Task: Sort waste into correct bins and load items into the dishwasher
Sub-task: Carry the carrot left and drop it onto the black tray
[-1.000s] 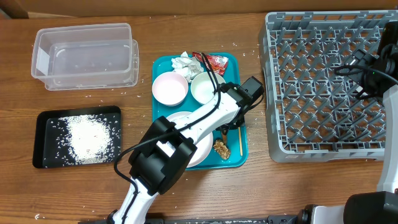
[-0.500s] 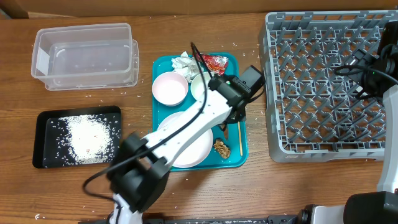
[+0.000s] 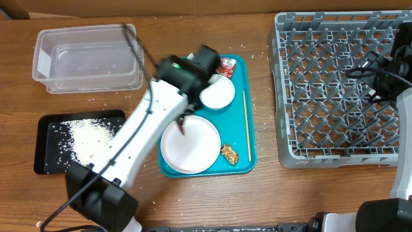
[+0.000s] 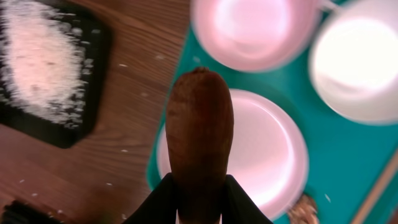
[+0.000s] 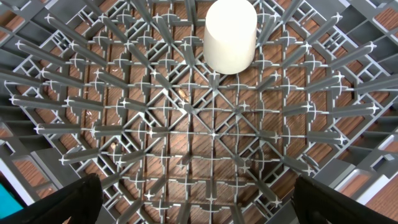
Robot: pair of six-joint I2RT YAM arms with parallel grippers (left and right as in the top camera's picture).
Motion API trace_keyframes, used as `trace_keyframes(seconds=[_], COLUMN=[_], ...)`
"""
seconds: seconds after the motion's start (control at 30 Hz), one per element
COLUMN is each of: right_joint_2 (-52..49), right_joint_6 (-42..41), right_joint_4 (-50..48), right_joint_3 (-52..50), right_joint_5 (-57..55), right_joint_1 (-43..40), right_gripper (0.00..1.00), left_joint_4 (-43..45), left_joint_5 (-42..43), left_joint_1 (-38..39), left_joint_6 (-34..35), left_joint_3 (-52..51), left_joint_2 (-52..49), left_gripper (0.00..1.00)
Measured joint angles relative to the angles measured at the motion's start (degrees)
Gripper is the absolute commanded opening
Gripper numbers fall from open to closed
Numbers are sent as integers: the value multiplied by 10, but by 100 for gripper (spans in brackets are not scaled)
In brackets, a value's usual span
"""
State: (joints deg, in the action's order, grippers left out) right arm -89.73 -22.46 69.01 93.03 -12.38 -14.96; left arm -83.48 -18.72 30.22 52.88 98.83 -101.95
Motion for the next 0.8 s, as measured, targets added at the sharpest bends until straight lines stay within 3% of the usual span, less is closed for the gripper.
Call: trace_keyframes(seconds=[0.33,0.8], right_joint_2=[0,0], right_joint_6=[0,0], right_joint_4=[0,0], right_joint_3=[0,0], right_joint_5=[0,0], right_joint_1=[0,0], right_gripper=[100,100], left_joint_4=[17,184], left_joint_5=[-13,13], left_joint_1=[-185,-422], left_joint_6=[9,4], left_joint_3=[-31,-231], left_joint_2=[0,1], left_gripper=[22,23])
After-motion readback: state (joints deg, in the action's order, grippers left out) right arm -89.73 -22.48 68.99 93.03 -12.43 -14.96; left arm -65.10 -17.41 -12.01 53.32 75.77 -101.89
